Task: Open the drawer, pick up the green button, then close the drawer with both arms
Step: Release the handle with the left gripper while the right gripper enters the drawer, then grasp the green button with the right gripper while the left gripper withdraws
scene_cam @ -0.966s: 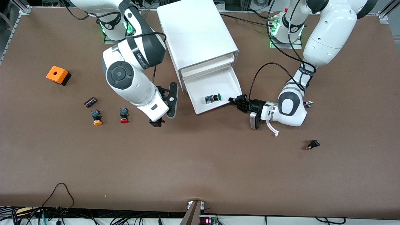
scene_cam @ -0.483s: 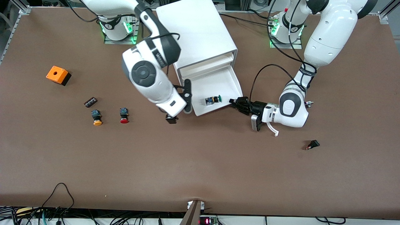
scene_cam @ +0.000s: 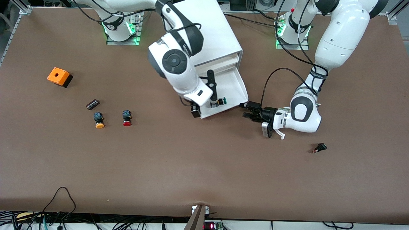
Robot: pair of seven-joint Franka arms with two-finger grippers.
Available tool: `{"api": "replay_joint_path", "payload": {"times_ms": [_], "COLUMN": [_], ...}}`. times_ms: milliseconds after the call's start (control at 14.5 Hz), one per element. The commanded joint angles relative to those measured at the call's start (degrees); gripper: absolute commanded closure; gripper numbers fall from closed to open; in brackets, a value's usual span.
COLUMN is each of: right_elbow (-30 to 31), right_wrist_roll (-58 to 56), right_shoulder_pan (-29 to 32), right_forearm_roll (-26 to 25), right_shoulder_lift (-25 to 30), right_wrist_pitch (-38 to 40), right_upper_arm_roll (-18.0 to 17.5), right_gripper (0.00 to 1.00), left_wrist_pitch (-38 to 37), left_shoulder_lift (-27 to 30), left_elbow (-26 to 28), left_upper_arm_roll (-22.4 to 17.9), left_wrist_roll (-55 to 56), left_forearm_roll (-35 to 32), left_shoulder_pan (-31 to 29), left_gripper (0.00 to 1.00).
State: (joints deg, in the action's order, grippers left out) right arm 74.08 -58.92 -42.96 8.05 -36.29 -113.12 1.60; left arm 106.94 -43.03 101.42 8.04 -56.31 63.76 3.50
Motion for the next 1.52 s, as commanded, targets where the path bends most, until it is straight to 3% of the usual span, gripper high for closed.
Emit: {"api": "replay_joint_path", "payload": {"times_ms": [0, 138, 483, 966, 1172, 1448], "right_elbow": [-1.40, -1.40, -1.40, -1.40, -1.40, -1.40], "right_wrist_roll": [1.79, 1.88, 2.49, 6.45, 6.36, 5.75], "right_shoulder_pan": [-3.26, -3.62, -3.88, -5.81, -5.99, -6.61], "right_forearm_roll": [0.22, -0.31, -0.31, -0.66, -0.66, -1.45], "right_shoulder_lift": [-2.20, -3.43, -5.55, -7.48, -7.57, -9.14], "right_wrist_pitch": [0.09, 0.09, -2.27, -4.39, -5.80, -7.90], "right_upper_arm_roll": [0.95, 0.95, 0.95, 0.78, 0.78, 0.78], "right_gripper": [0.00, 0.00, 0.00, 0.00, 0.00, 0.00], "left_wrist_pitch": [-0.42, -1.46, -12.27, -20.44, -24.40, -26.07], "left_shoulder_lift": [2.59, 3.12, 5.05, 15.59, 18.06, 20.44], "left_elbow": [-4.11, -7.19, -17.82, -18.80, -23.09, -28.54], "left_upper_arm_roll": [0.04, -0.04, -0.48, 0.21, 0.66, -0.22], "left_wrist_roll": [9.51, 14.36, 28.16, 43.71, 52.07, 52.09], "left_forearm_roll": [-7.39, -12.58, -31.12, -57.13, -64.26, -66.99], "left_shoulder_pan": [-0.51, -0.51, -1.30, -1.39, -0.51, -1.29], "left_gripper": [0.00, 0.00, 0.00, 0.00, 0.00, 0.00]}}
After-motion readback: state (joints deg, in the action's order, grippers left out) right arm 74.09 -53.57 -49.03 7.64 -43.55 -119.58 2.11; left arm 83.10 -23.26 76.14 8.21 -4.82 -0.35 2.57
